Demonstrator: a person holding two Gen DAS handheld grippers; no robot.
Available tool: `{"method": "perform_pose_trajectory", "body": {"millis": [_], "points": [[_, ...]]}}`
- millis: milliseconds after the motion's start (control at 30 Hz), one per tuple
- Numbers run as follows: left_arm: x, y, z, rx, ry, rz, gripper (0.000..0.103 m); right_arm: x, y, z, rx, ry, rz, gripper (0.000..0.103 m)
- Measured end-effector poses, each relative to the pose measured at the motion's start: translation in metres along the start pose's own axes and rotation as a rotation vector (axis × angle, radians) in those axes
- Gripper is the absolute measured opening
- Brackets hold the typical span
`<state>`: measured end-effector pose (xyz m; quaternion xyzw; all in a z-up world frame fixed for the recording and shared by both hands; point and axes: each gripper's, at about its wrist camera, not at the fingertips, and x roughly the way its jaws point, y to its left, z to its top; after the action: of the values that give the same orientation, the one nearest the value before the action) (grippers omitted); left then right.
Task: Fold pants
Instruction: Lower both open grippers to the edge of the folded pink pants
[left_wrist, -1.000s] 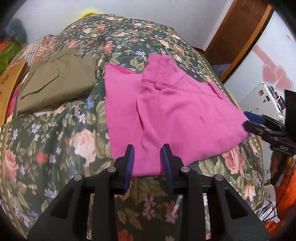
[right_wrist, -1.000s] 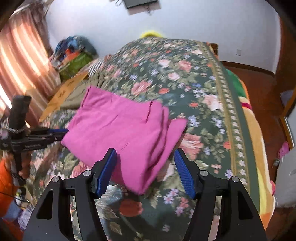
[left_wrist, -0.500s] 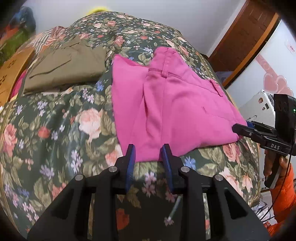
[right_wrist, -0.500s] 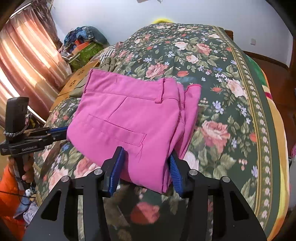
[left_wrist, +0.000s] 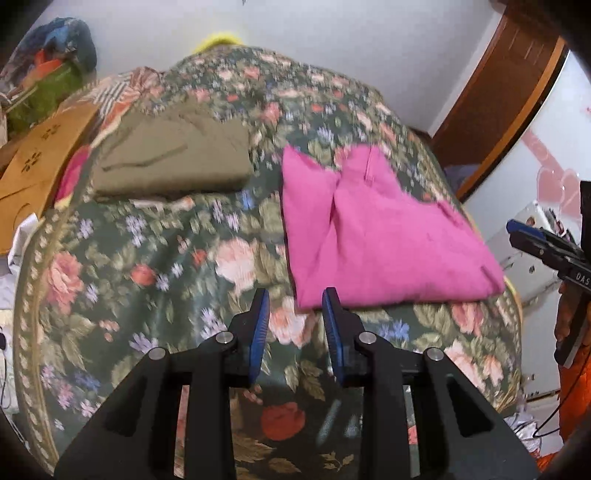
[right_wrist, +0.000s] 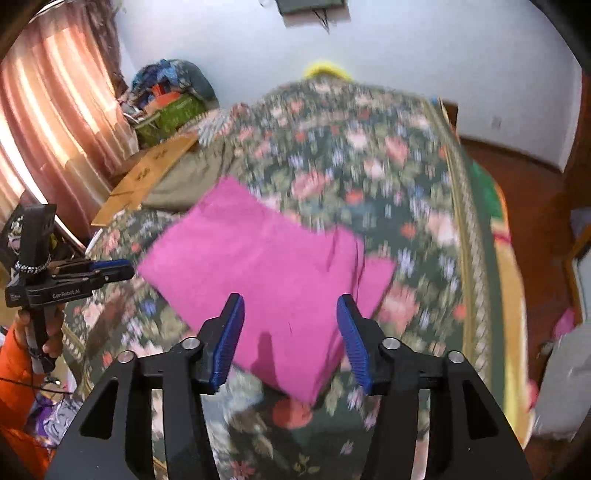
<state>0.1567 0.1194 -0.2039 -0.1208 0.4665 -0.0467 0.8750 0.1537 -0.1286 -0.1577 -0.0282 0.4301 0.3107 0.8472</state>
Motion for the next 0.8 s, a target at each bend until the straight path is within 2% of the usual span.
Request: {"method": "perform_pose_trajectory", "body": {"millis": [100, 233, 433, 633, 667, 700, 733, 767, 800], "points": [[-0.004, -0.001, 0.01, 0.005, -0.029, -0.02, 0.029, 0.0, 0.014, 0.025, -0.064, -0.039, 0.005, 0.054], [0.006, -0.01, 0.017, 0.029, -0.026, -0.054, 0.029, 0.023, 0.038, 0.05, -0.134, -0.031, 0.046, 0.054], [0.034, -0.017, 0.015, 0.068, 0.023, -0.04, 0.029, 0.082, 0.071, 0.081, -0.235, 0.037, 0.103, 0.054], [0.051, -0.004, 0.01, 0.041, 0.052, -0.034, 0.029, 0.129, 0.071, 0.099, -0.272, 0.114, 0.1, 0.053], [0.053, -0.002, 0.009, 0.031, 0.054, -0.038, 0.029, 0.135, 0.069, 0.1, -0.265, 0.136, 0.106, 0.05], [0.055, 0.001, 0.009, 0.023, 0.056, -0.042, 0.029, 0.142, 0.067, 0.1, -0.254, 0.161, 0.126, 0.036], [0.056, 0.002, 0.008, 0.019, 0.058, -0.046, 0.03, 0.146, 0.066, 0.1, -0.246, 0.176, 0.147, 0.03], [0.057, 0.002, 0.007, 0.021, 0.057, -0.046, 0.03, 0.149, 0.066, 0.099, -0.245, 0.183, 0.157, 0.029], [0.057, 0.002, 0.007, 0.029, 0.056, -0.042, 0.03, 0.15, 0.066, 0.098, -0.251, 0.179, 0.162, 0.02]]}}
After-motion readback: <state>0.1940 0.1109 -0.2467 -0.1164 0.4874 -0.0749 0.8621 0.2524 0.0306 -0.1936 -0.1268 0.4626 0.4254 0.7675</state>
